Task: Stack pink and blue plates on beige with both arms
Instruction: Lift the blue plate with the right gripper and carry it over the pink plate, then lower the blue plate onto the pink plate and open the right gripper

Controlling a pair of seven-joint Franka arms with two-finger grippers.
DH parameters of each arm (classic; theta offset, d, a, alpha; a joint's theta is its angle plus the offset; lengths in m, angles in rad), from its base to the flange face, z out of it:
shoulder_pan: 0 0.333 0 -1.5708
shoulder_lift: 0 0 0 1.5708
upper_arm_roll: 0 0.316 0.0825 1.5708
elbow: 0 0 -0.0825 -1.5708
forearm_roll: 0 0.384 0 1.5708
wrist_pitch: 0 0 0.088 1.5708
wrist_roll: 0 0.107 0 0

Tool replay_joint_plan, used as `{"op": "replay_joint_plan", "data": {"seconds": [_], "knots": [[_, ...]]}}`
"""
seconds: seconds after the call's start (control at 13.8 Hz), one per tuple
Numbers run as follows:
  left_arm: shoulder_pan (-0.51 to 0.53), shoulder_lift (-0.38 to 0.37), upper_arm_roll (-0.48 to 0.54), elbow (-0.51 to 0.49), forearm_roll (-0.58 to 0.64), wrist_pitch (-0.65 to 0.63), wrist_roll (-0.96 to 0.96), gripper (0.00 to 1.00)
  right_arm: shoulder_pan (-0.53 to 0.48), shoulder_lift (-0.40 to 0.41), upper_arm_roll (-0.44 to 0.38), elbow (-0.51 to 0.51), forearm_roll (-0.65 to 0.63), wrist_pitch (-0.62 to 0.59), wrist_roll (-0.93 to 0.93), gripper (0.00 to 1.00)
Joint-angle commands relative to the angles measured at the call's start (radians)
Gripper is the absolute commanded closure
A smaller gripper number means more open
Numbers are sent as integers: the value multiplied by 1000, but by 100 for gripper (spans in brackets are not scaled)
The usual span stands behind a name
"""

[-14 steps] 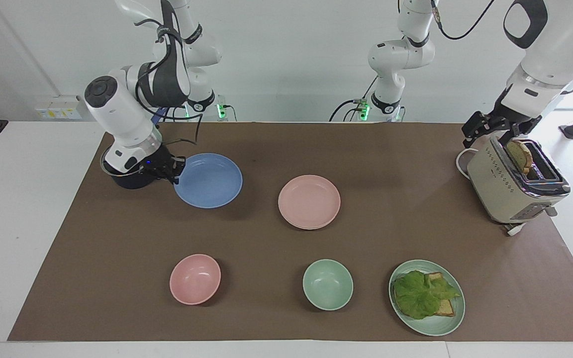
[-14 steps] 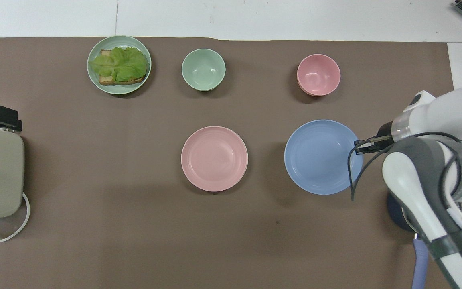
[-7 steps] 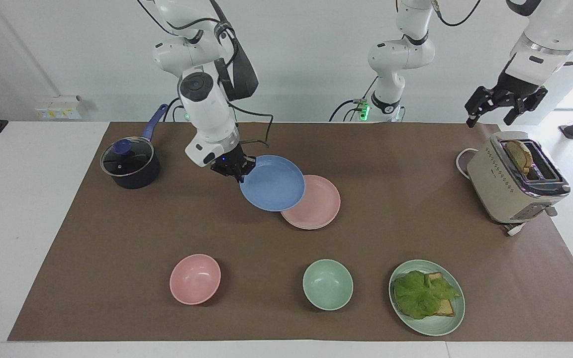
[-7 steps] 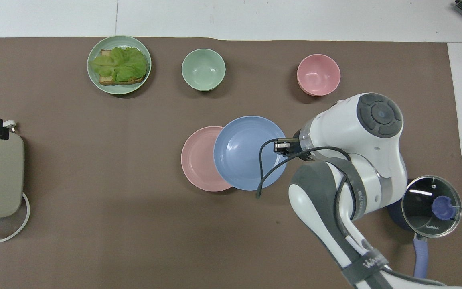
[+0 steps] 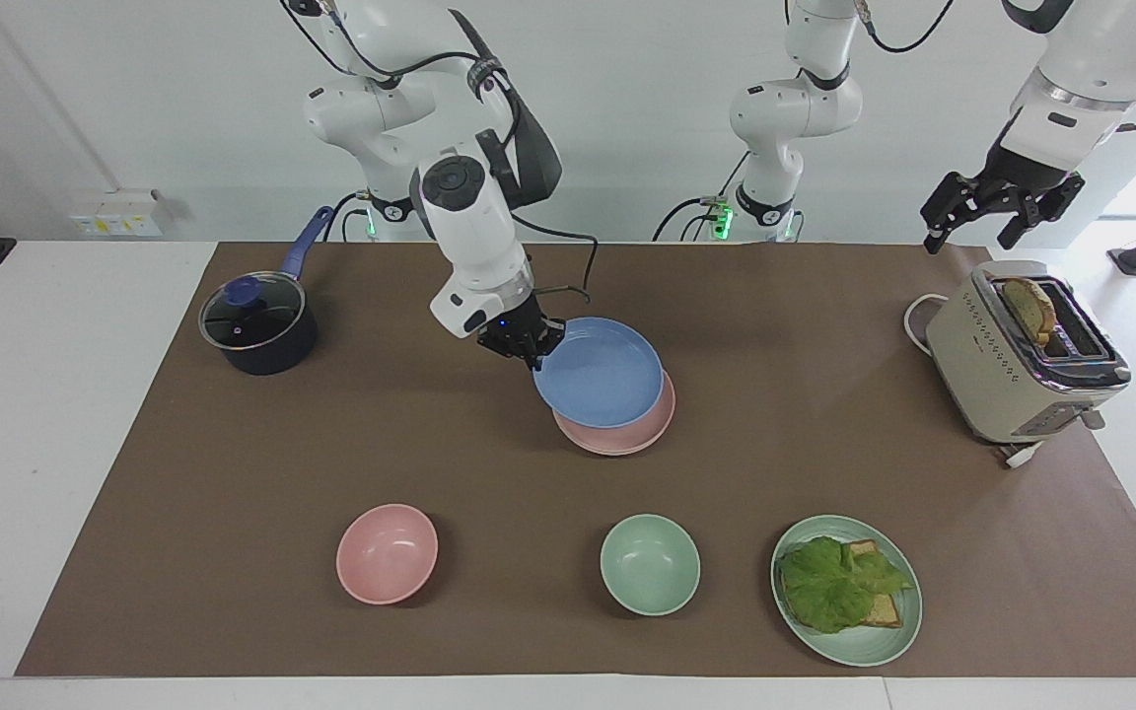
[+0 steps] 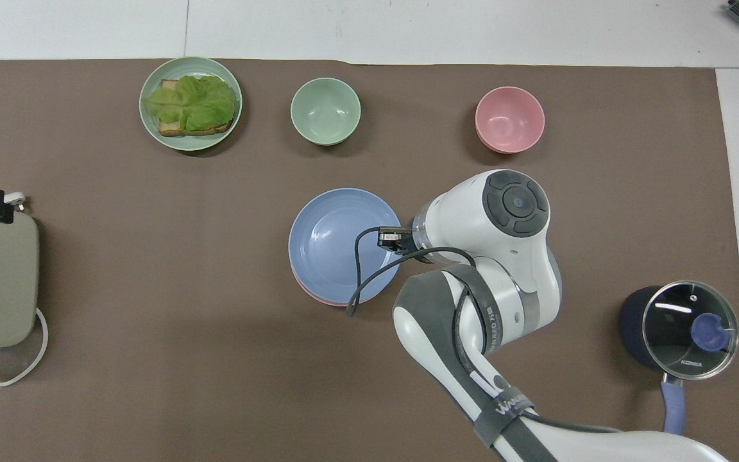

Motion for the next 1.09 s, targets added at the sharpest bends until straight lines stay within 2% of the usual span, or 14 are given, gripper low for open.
{"op": "replay_joint_plan", "data": {"seconds": [0.0, 0.87, 0.94, 1.01], "knots": [[10, -6, -2, -5, 12, -8, -7, 0, -7, 34, 4, 15, 37, 22, -8, 100], [10, -6, -4, -7, 12, -8, -7, 0, 1, 88, 10, -26, 40, 91, -114, 100], [10, -6, -4, -7, 12, -8, -7, 0, 1, 88, 12, -27, 40, 95, -120, 98], [10, -6, -4, -7, 12, -8, -7, 0, 1, 90, 12, -27, 40, 95, -124, 83]]}}
